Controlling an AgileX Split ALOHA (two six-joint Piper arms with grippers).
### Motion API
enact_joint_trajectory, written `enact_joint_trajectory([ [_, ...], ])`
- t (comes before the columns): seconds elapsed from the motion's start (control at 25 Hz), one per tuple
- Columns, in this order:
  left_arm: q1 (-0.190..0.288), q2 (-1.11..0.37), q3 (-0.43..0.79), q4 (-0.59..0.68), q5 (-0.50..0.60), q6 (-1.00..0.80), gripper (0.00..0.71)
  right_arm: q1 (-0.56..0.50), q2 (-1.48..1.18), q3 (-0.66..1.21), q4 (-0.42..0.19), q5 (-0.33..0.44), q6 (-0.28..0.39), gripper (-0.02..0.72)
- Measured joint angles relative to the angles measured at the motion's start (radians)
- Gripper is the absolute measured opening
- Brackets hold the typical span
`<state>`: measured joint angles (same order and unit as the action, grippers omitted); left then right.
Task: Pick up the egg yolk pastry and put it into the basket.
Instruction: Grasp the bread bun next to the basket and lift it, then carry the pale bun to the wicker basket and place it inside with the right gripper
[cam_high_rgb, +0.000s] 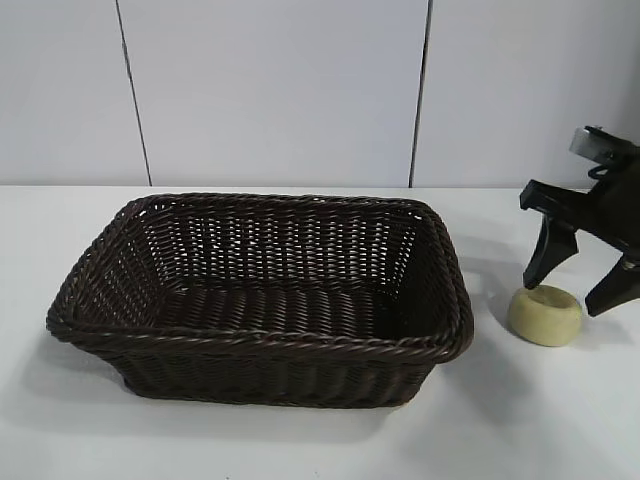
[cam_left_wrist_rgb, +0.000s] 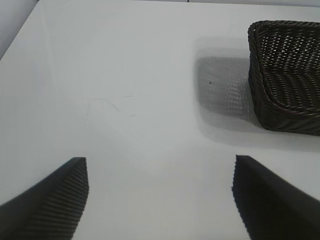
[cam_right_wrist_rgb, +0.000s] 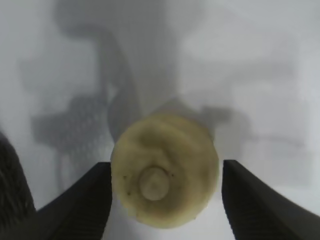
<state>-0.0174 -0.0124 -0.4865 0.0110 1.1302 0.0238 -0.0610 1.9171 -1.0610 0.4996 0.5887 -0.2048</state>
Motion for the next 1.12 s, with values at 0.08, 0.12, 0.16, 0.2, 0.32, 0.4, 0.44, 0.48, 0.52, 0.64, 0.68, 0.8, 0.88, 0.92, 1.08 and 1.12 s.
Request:
enact_joint_trajectory([
  [0.08, 0.000, 0.000, 0.000, 0.000, 0.000, 0.000, 0.574, 0.000, 0.018, 0.000, 0.009, -0.013, -0.002, 0.465],
  [0.12, 0.000, 0.000, 0.000, 0.000, 0.000, 0.000, 0.574, 0.000, 0.023, 0.000, 0.010, -0.017, -0.002, 0.465],
  [0.16, 0.000, 0.000, 0.000, 0.000, 0.000, 0.000, 0.574, 0.000, 0.027, 0.000, 0.010, -0.023, -0.002, 0.465],
  [0.2, 0.000, 0.000, 0.000, 0.000, 0.000, 0.000, 0.574, 0.000, 0.029, 0.000, 0.010, -0.028, -0.002, 0.451],
  [0.32, 0.000, 0.000, 0.000, 0.000, 0.000, 0.000, 0.574, 0.000, 0.030, 0.000, 0.010, -0.037, -0.002, 0.244],
  [0.4, 0.000, 0.000, 0.000, 0.000, 0.000, 0.000, 0.574, 0.000, 0.030, -0.001, 0.010, -0.037, -0.002, 0.099],
  [0.44, 0.000, 0.000, 0.000, 0.000, 0.000, 0.000, 0.573, 0.000, 0.030, -0.005, 0.010, -0.033, -0.002, 0.074],
  [0.48, 0.000, 0.000, 0.000, 0.000, 0.000, 0.000, 0.573, 0.000, 0.030, -0.007, 0.010, -0.026, -0.002, 0.060],
  [0.52, 0.000, 0.000, 0.000, 0.000, 0.000, 0.000, 0.573, 0.000, 0.027, -0.010, 0.010, -0.011, -0.002, 0.053],
  [0.64, 0.000, 0.000, 0.000, 0.000, 0.000, 0.000, 0.573, 0.000, -0.009, -0.031, 0.008, 0.048, -0.019, 0.050],
  [0.68, 0.000, 0.000, 0.000, 0.000, 0.000, 0.000, 0.573, 0.000, -0.033, -0.043, 0.006, 0.072, -0.025, 0.048],
  [0.8, 0.000, 0.000, 0.000, 0.000, 0.000, 0.000, 0.573, 0.000, -0.121, -0.094, 0.004, 0.140, -0.027, 0.045],
  [0.88, 0.000, 0.000, 0.000, 0.000, 0.000, 0.000, 0.573, 0.000, -0.174, -0.138, 0.003, 0.199, -0.027, 0.045],
  [0.92, 0.000, 0.000, 0.000, 0.000, 0.000, 0.000, 0.573, 0.000, -0.199, -0.160, 0.003, 0.224, -0.027, 0.045],
  [1.08, 0.000, 0.000, 0.000, 0.000, 0.000, 0.000, 0.573, 0.001, -0.249, -0.210, 0.003, 0.303, -0.027, 0.045],
  [1.12, 0.000, 0.000, 0.000, 0.000, 0.000, 0.000, 0.573, 0.003, -0.251, -0.210, 0.001, 0.309, -0.027, 0.045],
])
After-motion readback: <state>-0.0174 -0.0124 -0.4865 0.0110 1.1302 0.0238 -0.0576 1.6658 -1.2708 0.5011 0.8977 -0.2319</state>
